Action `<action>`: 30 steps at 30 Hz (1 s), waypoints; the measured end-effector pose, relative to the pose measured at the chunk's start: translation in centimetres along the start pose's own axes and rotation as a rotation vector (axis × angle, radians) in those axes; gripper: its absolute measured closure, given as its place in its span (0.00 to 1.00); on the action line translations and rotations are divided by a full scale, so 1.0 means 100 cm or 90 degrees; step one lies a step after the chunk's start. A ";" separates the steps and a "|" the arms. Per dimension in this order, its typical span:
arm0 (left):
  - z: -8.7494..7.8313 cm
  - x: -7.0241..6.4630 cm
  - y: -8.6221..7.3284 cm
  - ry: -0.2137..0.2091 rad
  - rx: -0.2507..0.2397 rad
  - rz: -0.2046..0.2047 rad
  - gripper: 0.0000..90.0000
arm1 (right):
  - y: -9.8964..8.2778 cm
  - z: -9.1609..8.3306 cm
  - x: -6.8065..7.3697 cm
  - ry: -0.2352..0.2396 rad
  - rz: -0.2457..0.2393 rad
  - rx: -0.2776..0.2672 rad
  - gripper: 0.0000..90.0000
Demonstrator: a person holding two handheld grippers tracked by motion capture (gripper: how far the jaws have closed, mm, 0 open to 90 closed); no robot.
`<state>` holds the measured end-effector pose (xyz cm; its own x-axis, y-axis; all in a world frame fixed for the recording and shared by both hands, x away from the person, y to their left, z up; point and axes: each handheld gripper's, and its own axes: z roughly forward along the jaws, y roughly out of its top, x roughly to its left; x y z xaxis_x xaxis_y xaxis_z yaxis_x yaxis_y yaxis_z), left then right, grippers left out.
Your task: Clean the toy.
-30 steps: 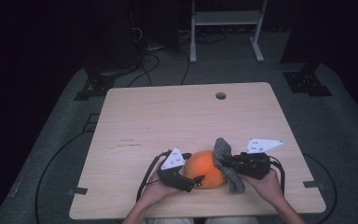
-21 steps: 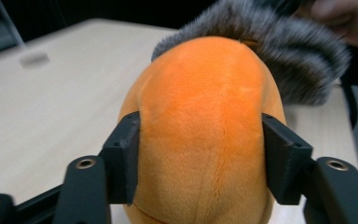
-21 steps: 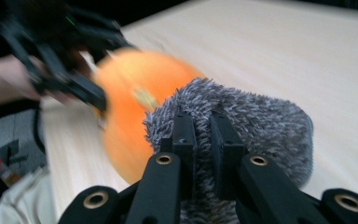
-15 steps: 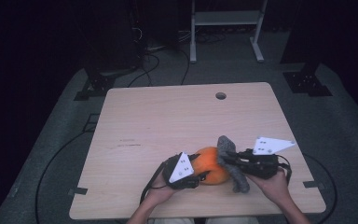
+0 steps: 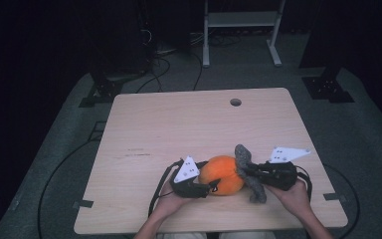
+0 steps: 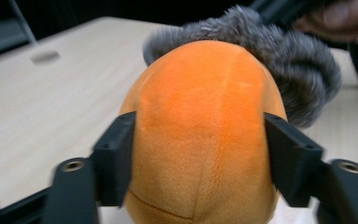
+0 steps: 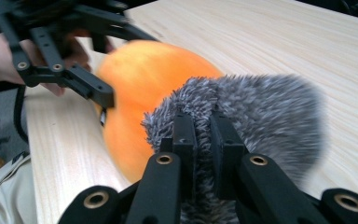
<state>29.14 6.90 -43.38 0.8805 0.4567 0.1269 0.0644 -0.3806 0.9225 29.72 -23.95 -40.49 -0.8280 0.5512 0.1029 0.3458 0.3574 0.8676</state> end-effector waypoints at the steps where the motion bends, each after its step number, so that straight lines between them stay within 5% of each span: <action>1: -0.002 -0.004 0.002 0.014 -0.009 0.034 0.44 | 0.005 -0.012 0.001 0.001 -0.003 -0.030 0.91; 4: -0.004 -0.011 0.009 0.039 -0.001 0.105 0.47 | 0.017 -0.019 0.008 0.007 -0.025 -0.058 0.90; 6: -0.003 -0.013 0.009 0.026 0.002 0.114 0.47 | 0.028 -0.016 0.017 0.012 -0.052 -0.062 0.90; 9: -0.004 -0.013 0.008 0.009 -0.004 0.117 0.37 | 0.031 0.011 0.023 0.015 -0.079 -0.003 0.91; 10: -0.004 -0.011 0.006 0.007 -0.003 0.101 0.37 | 0.031 0.011 0.023 0.015 -0.079 -0.003 0.91; 11: -0.003 -0.005 0.002 0.020 0.006 0.047 0.20 | 0.022 0.019 0.019 0.014 -0.065 0.000 0.91; 12: -0.003 -0.005 0.002 0.020 0.006 0.047 0.13 | 0.017 0.021 0.019 0.005 -0.062 0.000 0.91; 13: -0.001 0.002 -0.003 0.021 0.012 -0.015 0.10 | 0.012 0.023 0.019 -0.012 -0.071 0.003 0.91; 14: -0.001 0.002 -0.003 0.021 0.012 -0.015 0.10 | 0.007 0.022 0.019 -0.019 -0.072 0.003 0.91; 17: 0.002 0.014 -0.008 -0.020 0.016 -0.118 0.11 | 0.003 0.018 0.014 -0.011 -0.055 -0.001 0.91; 18: 0.002 0.015 -0.008 -0.028 0.009 -0.127 0.18 | 0.003 0.016 0.012 -0.013 -0.049 0.004 0.91; 19: 0.001 0.011 -0.006 -0.021 0.005 -0.089 0.31 | 0.002 0.013 0.010 -0.016 -0.047 0.014 0.91; 21: 0.000 0.007 -0.003 -0.013 0.000 -0.065 0.38 | 0.005 0.008 0.010 -0.021 -0.049 0.022 0.91; 24: -0.002 0.003 -0.002 -0.007 -0.003 -0.034 0.41 | 0.011 -0.003 0.013 -0.027 -0.041 0.003 0.91; 25: -0.001 -0.002 0.000 -0.003 0.001 -0.010 0.42 | 0.021 -0.013 0.022 -0.020 -0.058 -0.028 0.91; 26: -0.001 -0.002 0.000 -0.003 0.001 -0.010 0.42 | 0.021 -0.013 0.022 -0.020 -0.058 -0.028 0.91; 27: 0.001 -0.008 0.004 0.004 0.003 0.021 0.42 | 0.031 -0.015 0.034 -0.006 -0.081 -0.038 0.91; 30: 0.002 -0.015 0.007 0.012 0.006 0.056 0.42 | 0.039 -0.006 0.048 0.008 -0.109 -0.027 0.91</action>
<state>27.96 5.76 -42.97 0.8739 0.4365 0.2139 -0.0075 -0.4278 0.9039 26.80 -20.39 -36.33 -0.8785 0.4759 -0.0418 0.1809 0.4124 0.8929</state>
